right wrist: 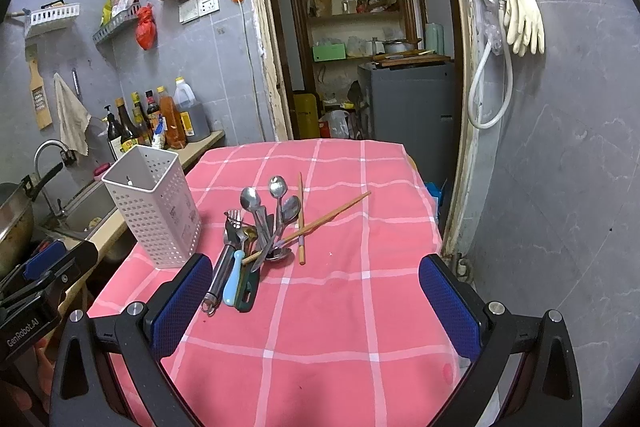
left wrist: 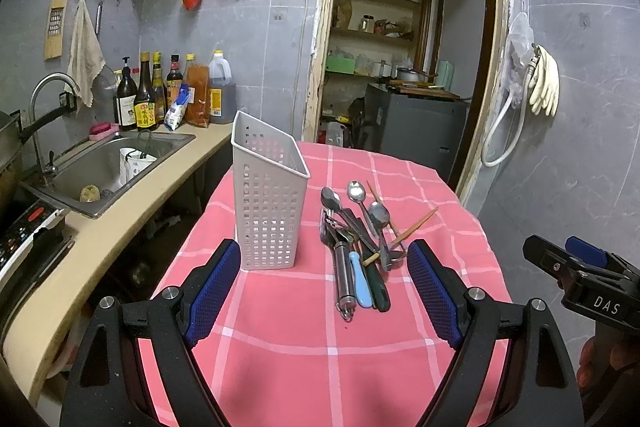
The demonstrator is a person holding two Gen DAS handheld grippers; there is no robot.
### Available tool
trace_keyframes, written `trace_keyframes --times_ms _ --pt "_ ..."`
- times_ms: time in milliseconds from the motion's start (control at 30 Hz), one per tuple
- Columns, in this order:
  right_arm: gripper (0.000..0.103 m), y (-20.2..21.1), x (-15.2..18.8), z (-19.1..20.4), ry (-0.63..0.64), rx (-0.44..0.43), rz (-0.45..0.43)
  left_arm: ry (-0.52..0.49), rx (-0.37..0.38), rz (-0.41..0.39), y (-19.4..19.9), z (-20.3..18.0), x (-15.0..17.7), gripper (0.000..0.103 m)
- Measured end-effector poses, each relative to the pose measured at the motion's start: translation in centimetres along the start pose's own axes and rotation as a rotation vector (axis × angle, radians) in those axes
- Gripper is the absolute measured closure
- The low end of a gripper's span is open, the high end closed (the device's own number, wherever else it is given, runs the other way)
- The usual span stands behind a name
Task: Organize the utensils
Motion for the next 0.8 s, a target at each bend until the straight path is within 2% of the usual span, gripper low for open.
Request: trace_keyframes --times_ms 300,433,600,700,733,800 --pt "0.000 -1.0 -0.3 0.3 -0.006 0.013 0.037 0.005 0.015 0.037 -1.0 0.7 -0.7 0.022" --pt "0.000 -2.1 -0.5 0.4 -0.005 0.013 0.077 0.010 0.059 0.092 -2.3 1.4 -1.0 0.022" --pt "0.001 -4.4 -0.6 -0.5 -0.040 -0.005 0.171 0.012 0.122 0.178 -4.4 1.8 -0.9 0.022" --pt "0.019 -5.8 -0.6 -1.2 -0.038 -0.021 0.237 0.007 0.133 0.226 -5.8 1.8 -0.7 0.023" --pt "0.028 -6.3 -0.7 -1.4 -0.032 -0.026 0.253 0.009 0.138 0.234 -6.1 1.8 -0.7 0.024" --pt "0.035 -7.5 -0.9 -1.8 -0.015 -0.052 0.286 0.016 0.147 0.255 -7.1 1.6 -0.6 0.031"
Point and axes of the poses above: each gripper's, at about its wrist camera, not at the fingertips, and y roughly against the way its jaws point, z to its left, x to its underside, the point moved 1 cm from there along -y, roughly the way its jaws point, and after that the axes turned 6 degrees about x, right-handed, at the moved point
